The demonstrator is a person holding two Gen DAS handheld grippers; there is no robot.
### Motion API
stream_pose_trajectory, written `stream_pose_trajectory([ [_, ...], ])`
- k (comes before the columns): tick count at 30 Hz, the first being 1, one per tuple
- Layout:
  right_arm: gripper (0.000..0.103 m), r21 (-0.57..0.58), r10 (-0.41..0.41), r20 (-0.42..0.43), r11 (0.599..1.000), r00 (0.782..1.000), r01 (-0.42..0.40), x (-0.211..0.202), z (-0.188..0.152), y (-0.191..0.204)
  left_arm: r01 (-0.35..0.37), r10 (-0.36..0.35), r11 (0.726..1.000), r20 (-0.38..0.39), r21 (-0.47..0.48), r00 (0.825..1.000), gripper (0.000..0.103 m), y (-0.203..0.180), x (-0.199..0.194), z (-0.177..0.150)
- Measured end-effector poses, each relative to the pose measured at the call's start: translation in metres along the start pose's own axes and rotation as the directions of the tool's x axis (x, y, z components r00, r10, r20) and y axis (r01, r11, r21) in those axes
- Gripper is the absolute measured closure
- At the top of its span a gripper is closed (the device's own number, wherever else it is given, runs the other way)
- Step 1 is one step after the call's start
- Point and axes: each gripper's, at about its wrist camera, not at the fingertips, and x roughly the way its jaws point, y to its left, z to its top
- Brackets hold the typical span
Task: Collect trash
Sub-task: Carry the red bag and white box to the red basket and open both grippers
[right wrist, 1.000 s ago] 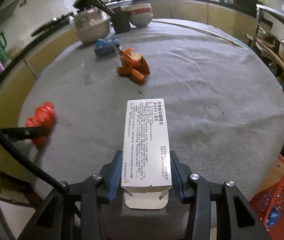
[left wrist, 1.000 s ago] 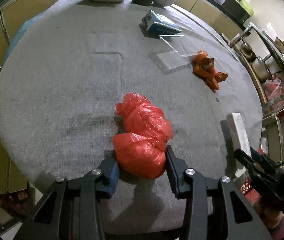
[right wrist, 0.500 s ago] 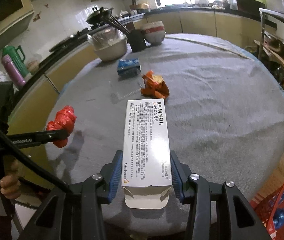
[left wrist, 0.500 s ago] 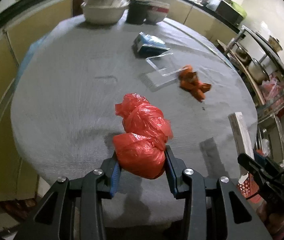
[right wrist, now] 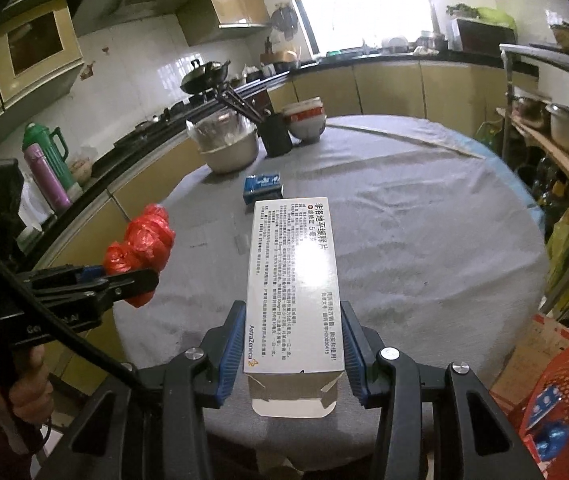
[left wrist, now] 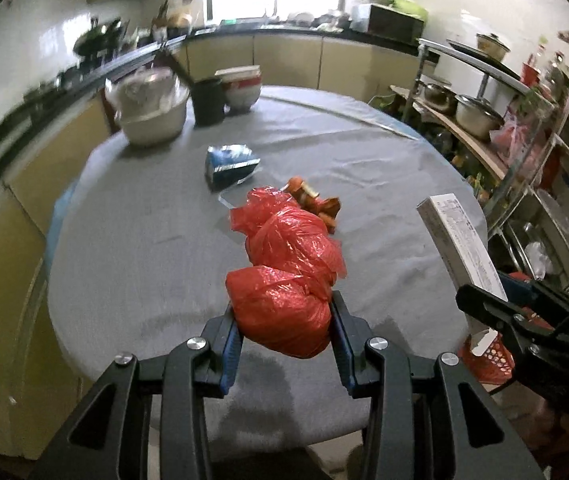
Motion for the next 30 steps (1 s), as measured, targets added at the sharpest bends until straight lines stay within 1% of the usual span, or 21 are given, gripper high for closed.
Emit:
stream_pose_trajectory([
  [3,0.056,-0.002,-0.007,0.015,1.000,1.000,0.007,-0.008,-0.002,-0.001,-0.008,0.008,1.000,0.021,0.025,1.000,0.061,-0.009,-0.004,0.000],
  [7,0.056,0.008,-0.015,0.024,1.000,1.000,0.015,-0.017,-0.008,-0.005,-0.014,0.012,0.998,0.028,0.056,1.000,0.061,-0.020,-0.006,-0.002],
  [14,0.056,0.056,-0.039,0.020,0.998,0.999,0.038,-0.030,-0.024,-0.021,-0.012,0.012,0.995,0.002,0.100,1.000,0.061,-0.035,-0.003,-0.013],
  [21,0.056,0.131,-0.085,0.032,0.988,0.996,0.081,-0.048,-0.034,-0.049,-0.002,0.004,0.990,-0.015,0.142,1.000,0.061,-0.052,-0.003,-0.019],
  [30,0.056,0.242,-0.135,0.060,0.963,0.989,0.117,-0.076,-0.048,-0.091,0.024,-0.018,0.977,-0.028,0.212,0.999,0.061,-0.085,-0.007,-0.021],
])
